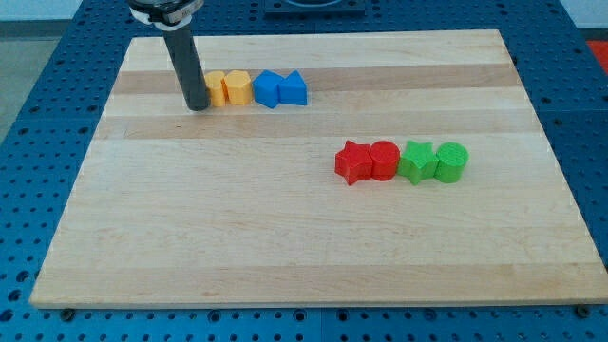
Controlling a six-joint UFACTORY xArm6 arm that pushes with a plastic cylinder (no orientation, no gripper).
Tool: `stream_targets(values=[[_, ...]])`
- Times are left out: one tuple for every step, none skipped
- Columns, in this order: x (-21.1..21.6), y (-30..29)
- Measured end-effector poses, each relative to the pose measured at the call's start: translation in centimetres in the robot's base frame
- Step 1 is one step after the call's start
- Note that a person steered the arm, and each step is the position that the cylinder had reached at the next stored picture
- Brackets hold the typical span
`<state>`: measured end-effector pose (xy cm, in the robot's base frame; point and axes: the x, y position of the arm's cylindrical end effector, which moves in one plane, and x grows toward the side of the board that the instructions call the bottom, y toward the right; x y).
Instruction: Slide the green circle along with green star up a bit
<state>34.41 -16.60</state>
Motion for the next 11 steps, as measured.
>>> stream_targets(values=[[0.0,0.0],[0.0,-2.6],[-0.2,-6.1],[-1.9,-6.1],[-3.6,-4.4],[-5.3,-0.6],[-6.6,0.8],[-5.7,0.8],[-2.3,0.7],[0.3,0.9],[3.1,1.7]])
